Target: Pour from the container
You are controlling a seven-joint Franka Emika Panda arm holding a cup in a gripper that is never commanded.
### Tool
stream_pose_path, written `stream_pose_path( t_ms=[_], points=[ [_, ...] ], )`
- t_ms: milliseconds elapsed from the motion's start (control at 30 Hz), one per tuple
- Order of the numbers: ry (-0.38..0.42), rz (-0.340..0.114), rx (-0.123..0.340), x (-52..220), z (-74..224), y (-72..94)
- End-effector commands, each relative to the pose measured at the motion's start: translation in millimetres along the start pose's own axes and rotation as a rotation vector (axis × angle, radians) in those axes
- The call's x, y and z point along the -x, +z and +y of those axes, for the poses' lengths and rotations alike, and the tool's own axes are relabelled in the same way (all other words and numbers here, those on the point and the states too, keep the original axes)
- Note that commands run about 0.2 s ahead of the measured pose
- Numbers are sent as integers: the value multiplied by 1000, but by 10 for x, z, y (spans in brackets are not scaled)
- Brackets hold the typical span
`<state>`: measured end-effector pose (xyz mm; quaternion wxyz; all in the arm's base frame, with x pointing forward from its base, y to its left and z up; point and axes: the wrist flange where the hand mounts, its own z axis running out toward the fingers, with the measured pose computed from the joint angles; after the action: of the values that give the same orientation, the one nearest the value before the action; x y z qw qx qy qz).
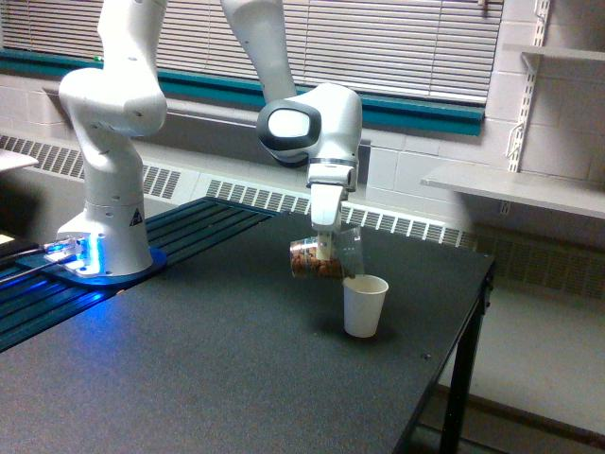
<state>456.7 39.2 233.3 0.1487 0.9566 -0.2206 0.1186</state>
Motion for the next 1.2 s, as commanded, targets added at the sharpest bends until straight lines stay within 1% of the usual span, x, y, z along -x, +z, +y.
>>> stream_pose_path(
  t_ms=[33, 133, 233, 300, 400, 633, 800, 900, 1000, 1067, 1133, 1200],
  points=[
    [-47, 0, 10, -55, -22, -38],
    [-56, -4, 13, -66, -29, -52],
    [-64, -18, 26, -66, -20, -48],
    [-71, -17, 34, -70, -23, -52],
    [-73, -33, 43, -63, -10, -40],
    [-67, -44, 55, -78, 9, -27],
    [-60, -71, 59, -75, 27, -2],
    [-60, -74, 58, -80, 24, 6],
    [-48, -93, 57, -90, 42, 22],
    [-52, -94, 60, -95, 35, 25],
    [-37, -114, 56, -91, 55, 46],
    [-33, -122, 55, -92, 56, 55]
  ],
)
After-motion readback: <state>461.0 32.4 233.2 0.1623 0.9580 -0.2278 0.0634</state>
